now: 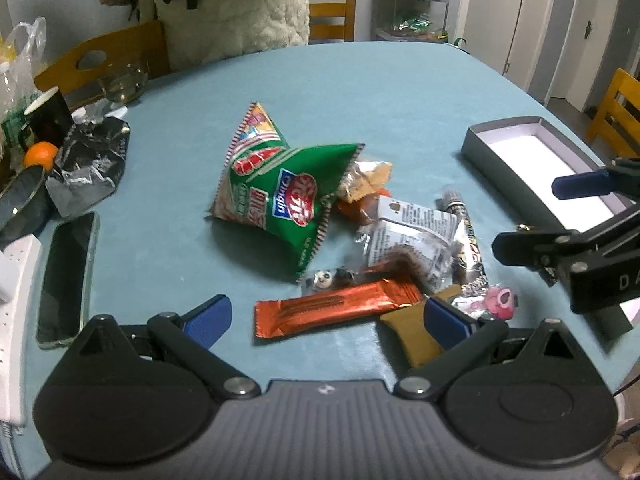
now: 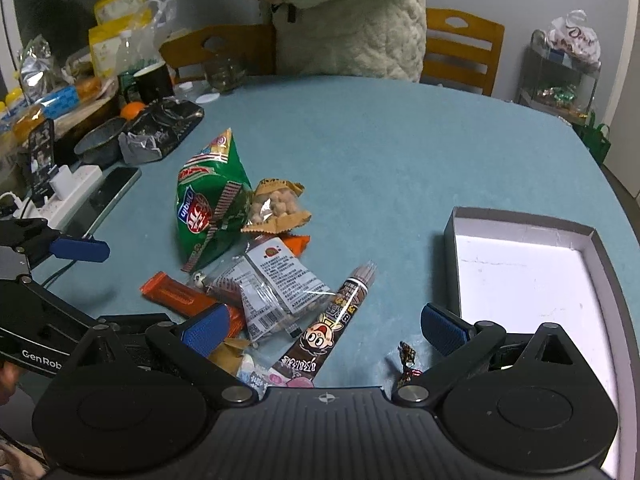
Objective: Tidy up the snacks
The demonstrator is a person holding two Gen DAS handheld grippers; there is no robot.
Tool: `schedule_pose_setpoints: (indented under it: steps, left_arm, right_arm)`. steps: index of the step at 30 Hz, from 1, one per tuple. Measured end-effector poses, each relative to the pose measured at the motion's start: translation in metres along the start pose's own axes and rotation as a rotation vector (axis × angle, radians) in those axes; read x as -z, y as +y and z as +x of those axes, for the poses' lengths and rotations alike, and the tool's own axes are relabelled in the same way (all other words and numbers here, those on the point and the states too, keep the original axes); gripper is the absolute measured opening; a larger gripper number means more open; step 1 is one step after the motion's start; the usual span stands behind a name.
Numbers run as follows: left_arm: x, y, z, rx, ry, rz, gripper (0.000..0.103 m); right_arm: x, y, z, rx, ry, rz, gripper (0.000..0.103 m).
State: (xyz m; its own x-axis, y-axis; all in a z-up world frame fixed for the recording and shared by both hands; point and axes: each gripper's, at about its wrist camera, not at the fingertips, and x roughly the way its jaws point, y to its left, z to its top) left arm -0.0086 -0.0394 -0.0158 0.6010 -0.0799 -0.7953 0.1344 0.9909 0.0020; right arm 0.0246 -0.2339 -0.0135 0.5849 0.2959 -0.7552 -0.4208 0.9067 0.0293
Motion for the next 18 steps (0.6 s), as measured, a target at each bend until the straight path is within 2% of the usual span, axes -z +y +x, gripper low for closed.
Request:
schedule_pose_setpoints:
  steps: [8,18]
  left_arm:
    - [0.0043,0.0009,0.0057,0.053,0.042,-0.042,0.103]
    - [0.0019,-0.0025,0.0068,0.010,0.047,-0.017,0.103]
  right_arm:
    - [0.0002,-0.0021,0.0000,-0.034,0.013,0.017,0.103]
    - [-0.0011,-0.0005,0.0015,-0.021,0.020,-0.007,0.103]
